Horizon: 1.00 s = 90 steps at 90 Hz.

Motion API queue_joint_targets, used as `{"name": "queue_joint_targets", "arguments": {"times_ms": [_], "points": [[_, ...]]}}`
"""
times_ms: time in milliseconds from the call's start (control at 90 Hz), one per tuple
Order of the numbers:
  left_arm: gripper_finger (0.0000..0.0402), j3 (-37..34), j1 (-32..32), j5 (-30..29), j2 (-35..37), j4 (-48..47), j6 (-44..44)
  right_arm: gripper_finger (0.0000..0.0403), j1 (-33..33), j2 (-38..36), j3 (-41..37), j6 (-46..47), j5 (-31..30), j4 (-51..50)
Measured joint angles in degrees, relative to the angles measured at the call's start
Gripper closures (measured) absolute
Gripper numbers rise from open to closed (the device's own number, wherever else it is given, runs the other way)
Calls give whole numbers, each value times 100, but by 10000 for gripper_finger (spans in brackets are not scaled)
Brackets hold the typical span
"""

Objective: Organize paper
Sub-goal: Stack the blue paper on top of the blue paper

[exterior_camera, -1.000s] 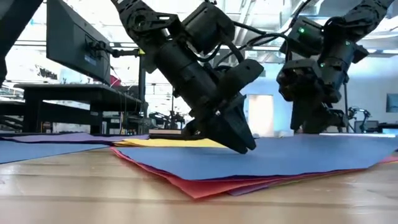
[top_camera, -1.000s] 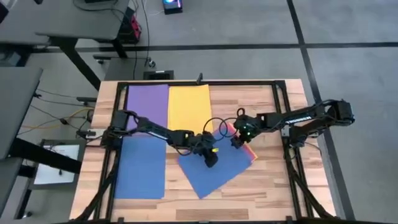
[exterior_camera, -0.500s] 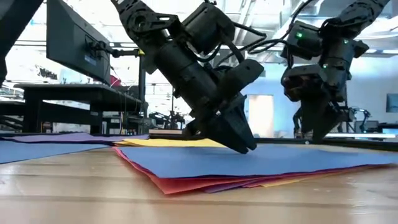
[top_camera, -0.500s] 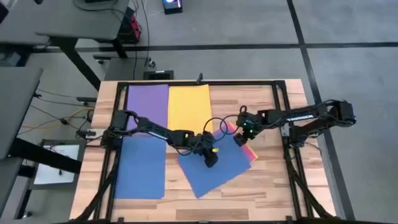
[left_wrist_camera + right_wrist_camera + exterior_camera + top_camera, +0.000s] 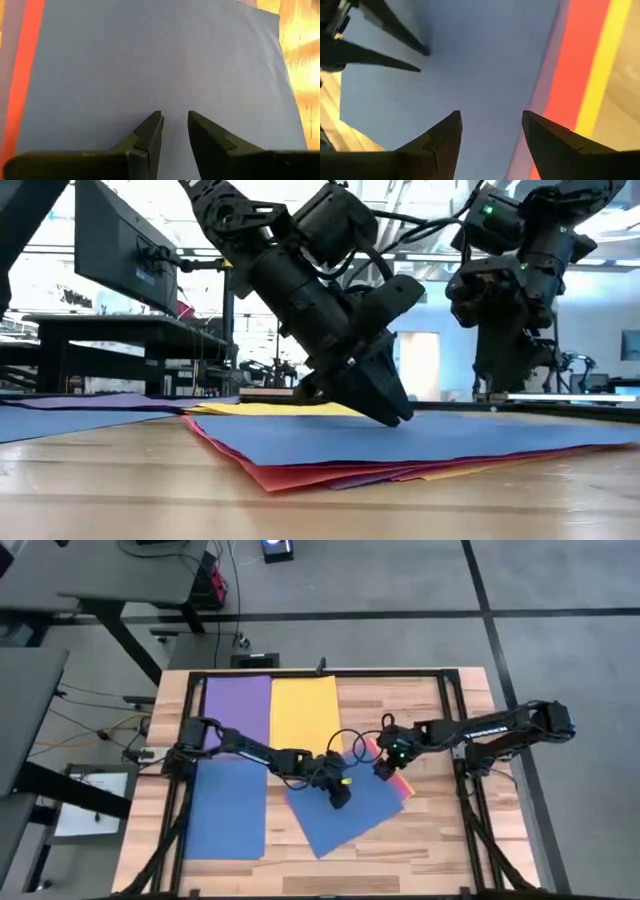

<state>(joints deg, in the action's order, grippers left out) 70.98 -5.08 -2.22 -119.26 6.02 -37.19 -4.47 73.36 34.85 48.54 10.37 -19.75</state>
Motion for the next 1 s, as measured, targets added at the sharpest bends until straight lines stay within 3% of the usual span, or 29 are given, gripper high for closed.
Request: {"name": "queue_joint_targets", "arguments": {"times_ms": [189,467,900,1000], "points": [[322,0,0,0,0,0,-15,199,-6,0,-412,427,-9,812],[322,0,0,0,0,0,-59,169,37,2,-640,523,-9,822],[322,0,0,0,0,75,13,168,71,311,-739,504,14,934],[322,-1,0,2,0,87,26,168,71,365,-734,501,282,1086]]}}
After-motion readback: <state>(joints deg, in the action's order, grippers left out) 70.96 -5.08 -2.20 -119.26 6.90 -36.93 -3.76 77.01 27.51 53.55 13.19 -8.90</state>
